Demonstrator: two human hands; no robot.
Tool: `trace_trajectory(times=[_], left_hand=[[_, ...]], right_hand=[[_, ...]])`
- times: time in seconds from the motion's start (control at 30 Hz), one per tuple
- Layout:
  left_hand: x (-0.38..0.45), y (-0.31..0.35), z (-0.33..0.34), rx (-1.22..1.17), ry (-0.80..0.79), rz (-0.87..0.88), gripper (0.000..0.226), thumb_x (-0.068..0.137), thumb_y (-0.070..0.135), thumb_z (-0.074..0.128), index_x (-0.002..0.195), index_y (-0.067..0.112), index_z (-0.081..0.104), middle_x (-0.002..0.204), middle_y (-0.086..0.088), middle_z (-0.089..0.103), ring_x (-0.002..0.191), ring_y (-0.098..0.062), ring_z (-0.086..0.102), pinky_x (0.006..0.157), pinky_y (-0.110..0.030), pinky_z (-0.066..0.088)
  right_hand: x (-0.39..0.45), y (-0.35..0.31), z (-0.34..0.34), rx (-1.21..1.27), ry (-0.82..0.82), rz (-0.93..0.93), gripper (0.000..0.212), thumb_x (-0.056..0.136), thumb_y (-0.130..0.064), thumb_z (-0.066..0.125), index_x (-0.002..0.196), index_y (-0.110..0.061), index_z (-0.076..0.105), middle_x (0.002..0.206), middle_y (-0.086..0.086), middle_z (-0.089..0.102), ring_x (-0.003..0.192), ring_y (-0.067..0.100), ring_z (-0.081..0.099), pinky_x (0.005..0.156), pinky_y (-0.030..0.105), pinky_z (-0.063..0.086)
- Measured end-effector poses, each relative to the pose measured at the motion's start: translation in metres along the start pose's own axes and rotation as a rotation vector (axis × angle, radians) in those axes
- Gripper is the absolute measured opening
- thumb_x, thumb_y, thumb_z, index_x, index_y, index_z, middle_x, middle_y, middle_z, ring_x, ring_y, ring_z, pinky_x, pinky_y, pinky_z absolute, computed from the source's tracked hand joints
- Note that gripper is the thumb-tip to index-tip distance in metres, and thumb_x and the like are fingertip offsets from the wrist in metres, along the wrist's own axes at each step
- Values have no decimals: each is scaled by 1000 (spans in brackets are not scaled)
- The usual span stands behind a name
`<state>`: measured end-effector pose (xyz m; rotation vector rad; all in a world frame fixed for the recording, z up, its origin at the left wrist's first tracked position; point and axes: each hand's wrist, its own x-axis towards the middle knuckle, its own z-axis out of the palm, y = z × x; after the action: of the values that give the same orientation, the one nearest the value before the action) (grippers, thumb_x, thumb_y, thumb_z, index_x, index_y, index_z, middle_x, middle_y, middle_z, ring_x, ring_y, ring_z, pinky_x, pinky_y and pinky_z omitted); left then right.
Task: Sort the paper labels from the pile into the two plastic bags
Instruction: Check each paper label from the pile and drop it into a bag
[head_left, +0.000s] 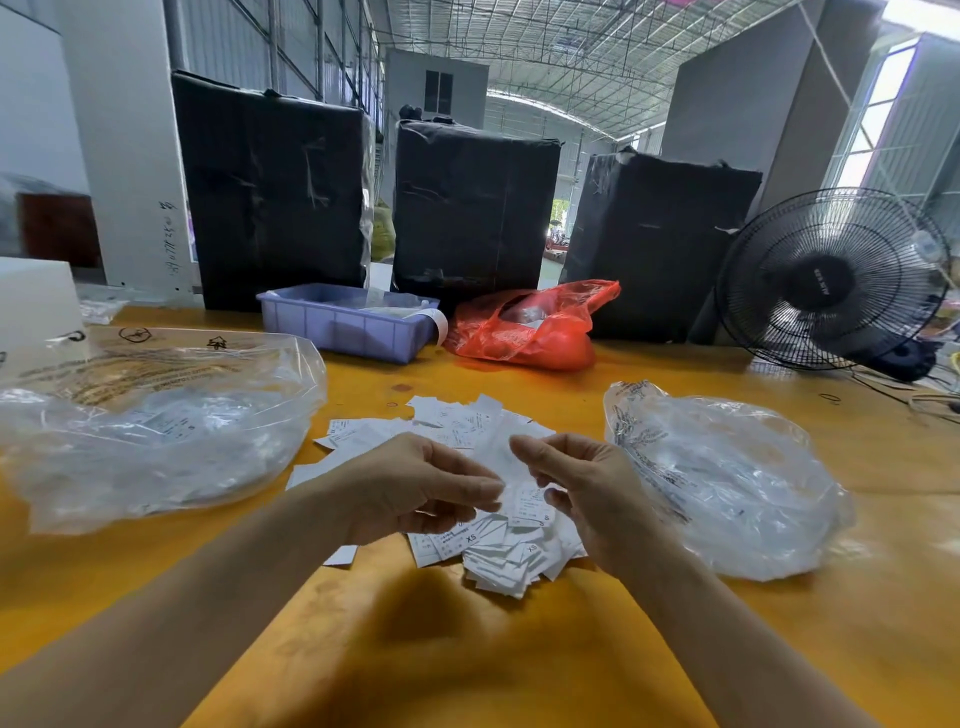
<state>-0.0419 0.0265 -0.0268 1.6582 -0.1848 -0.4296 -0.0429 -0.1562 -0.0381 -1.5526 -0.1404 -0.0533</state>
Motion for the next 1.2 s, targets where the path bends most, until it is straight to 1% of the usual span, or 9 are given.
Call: trace_trajectory(times=[0.07, 0.2, 0.43, 0.5, 0.63, 0.73, 0.9, 1.07, 1.2], left_hand=[[3, -2, 3, -32, 73, 26, 14, 66, 18, 78, 78, 10, 76, 77, -5, 74, 59, -8, 65, 55, -16, 51], [7, -2, 2, -173, 204, 58, 34, 59, 24, 75, 88, 7, 71, 82, -5, 75, 64, -12, 70, 59, -20, 53], [4, 0, 0, 18, 88, 149, 68, 46, 48, 77, 109, 24, 65, 98, 3, 74, 93, -11, 68, 85, -31, 46], [3, 0, -1, 67, 64, 154, 59, 50, 43, 78, 104, 23, 68, 93, 2, 75, 88, -11, 68, 84, -30, 46], [2, -3, 0, 75, 111, 157, 23, 59, 29, 78, 76, 15, 75, 69, -2, 70, 61, -6, 62, 63, -21, 46], [7, -5, -3, 9, 231, 162, 18, 69, 25, 75, 79, 11, 72, 70, -1, 72, 59, -7, 63, 59, -18, 46], [11, -7, -11, -65, 405, 178, 7, 79, 17, 72, 78, 10, 71, 70, 0, 74, 57, -7, 64, 62, -22, 50], [13, -9, -13, -74, 438, 171, 5, 81, 14, 70, 80, 9, 70, 69, 0, 74, 58, -9, 63, 63, -23, 51], [14, -10, -12, -65, 432, 166, 6, 81, 13, 71, 83, 7, 70, 71, -1, 74, 55, -7, 64, 52, -16, 50]], right_hand=[[1, 0, 0, 32, -5, 19, 21, 58, -31, 76, 62, -15, 62, 58, -3, 59, 60, 10, 48, 64, 26, 37], [0, 2, 1, 27, -57, -2, 20, 60, -27, 76, 70, -14, 66, 64, -2, 65, 62, 10, 50, 62, 25, 37], [1, 6, 2, -68, -222, -105, 20, 63, -14, 80, 64, -5, 62, 51, -5, 58, 46, 0, 49, 48, 10, 38], [1, 7, 3, -100, -239, -125, 18, 67, -9, 79, 66, -3, 62, 52, -5, 60, 47, 0, 52, 48, 10, 39], [1, 8, 5, -177, -206, -139, 29, 58, -28, 80, 67, -5, 64, 58, -1, 62, 53, 5, 55, 54, 16, 43], [5, 9, 1, -216, -109, -178, 28, 64, -32, 77, 74, -7, 66, 64, 0, 64, 53, 3, 56, 51, 14, 44], [16, 27, -12, -897, 105, -379, 14, 89, -23, 64, 89, -10, 70, 83, -3, 67, 74, 12, 60, 72, 30, 52], [21, 36, -10, -1189, 2, -140, 66, 78, -55, 67, 127, -12, 56, 128, 6, 57, 119, 24, 48, 102, 37, 40], [21, 29, -14, -986, 11, -58, 87, 61, -45, 83, 134, -12, 49, 128, 7, 56, 115, 20, 52, 101, 34, 42]])
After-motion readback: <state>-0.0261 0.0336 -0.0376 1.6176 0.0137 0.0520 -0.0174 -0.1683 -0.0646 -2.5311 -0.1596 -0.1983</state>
